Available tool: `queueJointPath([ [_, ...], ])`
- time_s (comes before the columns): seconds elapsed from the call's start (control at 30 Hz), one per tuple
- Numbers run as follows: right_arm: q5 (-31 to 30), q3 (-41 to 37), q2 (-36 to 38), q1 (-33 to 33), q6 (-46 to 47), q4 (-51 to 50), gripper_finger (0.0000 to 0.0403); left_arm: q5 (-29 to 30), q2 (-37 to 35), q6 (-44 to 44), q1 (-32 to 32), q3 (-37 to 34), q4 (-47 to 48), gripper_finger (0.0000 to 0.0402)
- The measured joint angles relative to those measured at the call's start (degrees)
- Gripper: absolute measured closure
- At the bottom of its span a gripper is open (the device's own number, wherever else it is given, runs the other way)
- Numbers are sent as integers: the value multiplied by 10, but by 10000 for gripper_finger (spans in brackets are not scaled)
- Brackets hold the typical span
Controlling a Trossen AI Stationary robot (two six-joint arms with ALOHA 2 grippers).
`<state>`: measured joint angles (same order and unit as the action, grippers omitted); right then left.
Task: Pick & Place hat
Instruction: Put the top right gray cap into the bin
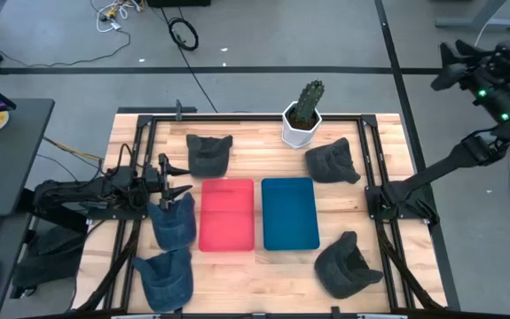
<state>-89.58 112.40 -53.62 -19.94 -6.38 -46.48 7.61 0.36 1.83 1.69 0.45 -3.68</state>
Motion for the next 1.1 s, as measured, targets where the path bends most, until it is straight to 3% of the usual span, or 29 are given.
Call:
queueJointPath([
  [0.2, -4, 0, -47, 30, -162, 184, 202, 0, 0, 0, 0, 0, 0, 174],
  [0.53, -4, 0, -119, 64, -560, 644, 202, 0, 0, 0, 0, 0, 0, 174],
  [1.1, -4, -18, -122, 64, -542, 646, 202, 0, 0, 0, 0, 0, 0, 174],
])
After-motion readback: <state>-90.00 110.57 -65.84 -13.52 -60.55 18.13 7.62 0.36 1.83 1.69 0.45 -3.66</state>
